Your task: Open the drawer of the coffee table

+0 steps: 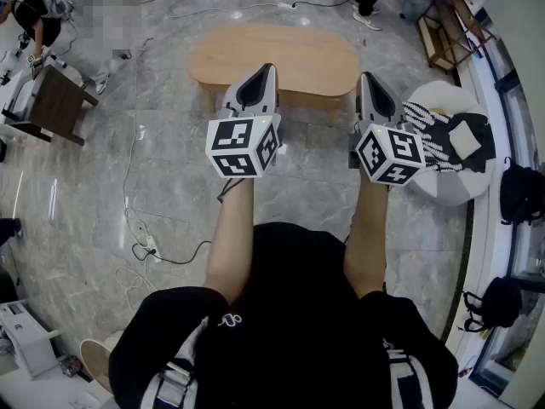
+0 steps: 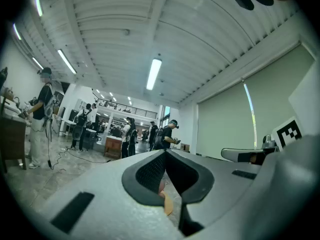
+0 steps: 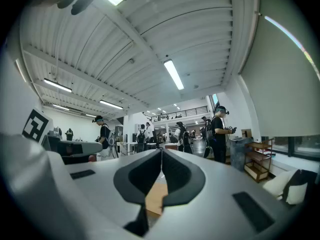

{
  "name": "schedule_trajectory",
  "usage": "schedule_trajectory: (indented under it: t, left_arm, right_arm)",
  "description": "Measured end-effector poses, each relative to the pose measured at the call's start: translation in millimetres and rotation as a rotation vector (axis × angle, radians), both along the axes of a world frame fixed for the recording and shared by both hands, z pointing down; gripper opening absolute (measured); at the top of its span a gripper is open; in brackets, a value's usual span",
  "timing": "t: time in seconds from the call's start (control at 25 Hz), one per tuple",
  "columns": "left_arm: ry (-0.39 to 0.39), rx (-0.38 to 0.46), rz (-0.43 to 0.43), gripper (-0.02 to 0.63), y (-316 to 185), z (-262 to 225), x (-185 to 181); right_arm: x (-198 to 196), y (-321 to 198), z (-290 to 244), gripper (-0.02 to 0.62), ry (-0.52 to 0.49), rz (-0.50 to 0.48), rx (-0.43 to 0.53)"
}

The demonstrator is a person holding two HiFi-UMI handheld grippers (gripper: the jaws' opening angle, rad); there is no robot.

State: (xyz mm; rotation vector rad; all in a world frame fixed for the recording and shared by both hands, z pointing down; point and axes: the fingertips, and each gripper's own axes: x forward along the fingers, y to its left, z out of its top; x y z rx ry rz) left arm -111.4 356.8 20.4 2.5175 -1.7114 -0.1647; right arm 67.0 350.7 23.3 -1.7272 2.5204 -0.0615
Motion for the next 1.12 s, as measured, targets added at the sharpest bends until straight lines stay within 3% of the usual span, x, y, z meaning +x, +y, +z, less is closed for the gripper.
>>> schedule_trajectory:
  t: [0.28, 0.8, 1.12]
  left_arm:
    - [0.005, -0.011, 0.006, 0.011, -10.4, 7.6, -5.5]
    - [0.045, -0.027, 0.017, 0.011, -37.8, 17.2, -29.0]
    - [0.08, -0.044, 0.028, 0.011, -51.7, 24.2, -47.0]
  right_arm:
    - [-7.9, -6.5, 4.4, 0.013, 0.022, 0.004, 0.001]
    - [5.3, -22.4, -0.6, 0.014, -0.074, 0.106, 0.057]
    - [-6.6, -28.1, 9.6, 0.014, -0.026, 0.128, 0.02]
